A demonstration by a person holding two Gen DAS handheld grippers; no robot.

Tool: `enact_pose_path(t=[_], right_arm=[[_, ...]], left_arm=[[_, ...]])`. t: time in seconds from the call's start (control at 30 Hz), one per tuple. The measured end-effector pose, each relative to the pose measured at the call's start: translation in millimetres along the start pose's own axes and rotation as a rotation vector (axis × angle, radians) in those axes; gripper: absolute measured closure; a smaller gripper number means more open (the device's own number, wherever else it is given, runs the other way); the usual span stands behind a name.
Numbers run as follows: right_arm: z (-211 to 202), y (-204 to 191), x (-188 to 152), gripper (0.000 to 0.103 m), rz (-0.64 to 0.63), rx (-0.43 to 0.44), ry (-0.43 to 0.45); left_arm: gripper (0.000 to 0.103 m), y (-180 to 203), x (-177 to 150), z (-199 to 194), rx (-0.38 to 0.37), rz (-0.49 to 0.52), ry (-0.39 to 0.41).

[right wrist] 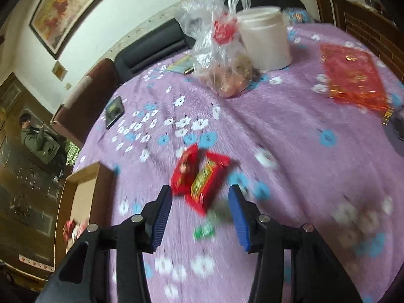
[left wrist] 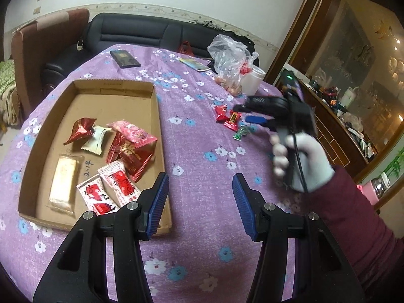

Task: Organize snacks
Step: 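Grasp the red packet with the black label with the right gripper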

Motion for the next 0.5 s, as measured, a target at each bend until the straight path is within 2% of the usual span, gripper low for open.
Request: enact_pose_path(t=[0.17, 0.2, 0.23, 0.4, 0.5], right_arm=[[39, -17, 6, 0.050, -0.047, -0.096, -0.004], [40, -23, 4, 0.053, -0.088, -0.126, 0.016], [41, -27, 0, 0.061, -0.119, -0.141, 0.017], [24, -30, -23, 0.063, -0.126, -0.105, -0.015], [5, -26, -55, 0.063, -0.130, -0.043, -0.108]], left_arm=[[0.051, -14, -5, 5, 0.000, -0.029, -0.020], [0.051, -15, -6, 6, -0.001, -0.033, -0.022], [0.051, -17, -6, 7, -0.002, -0.037, -0.023], [0.051, -17, -9, 6, -0.015, -0.043, -0.022], [0.051, -15, -10, 7, -0.024, -0.038, -0.024]])
Point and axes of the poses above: each gripper's, at about its wrist camera, not at the fingertips, and z roughly the way its jaws point, y to its right, x to its top, the point moved 3 cm from there along z, roughly the way its jaws point, and after that the axes turned 12 degrees about z, right-handed, at the moved point
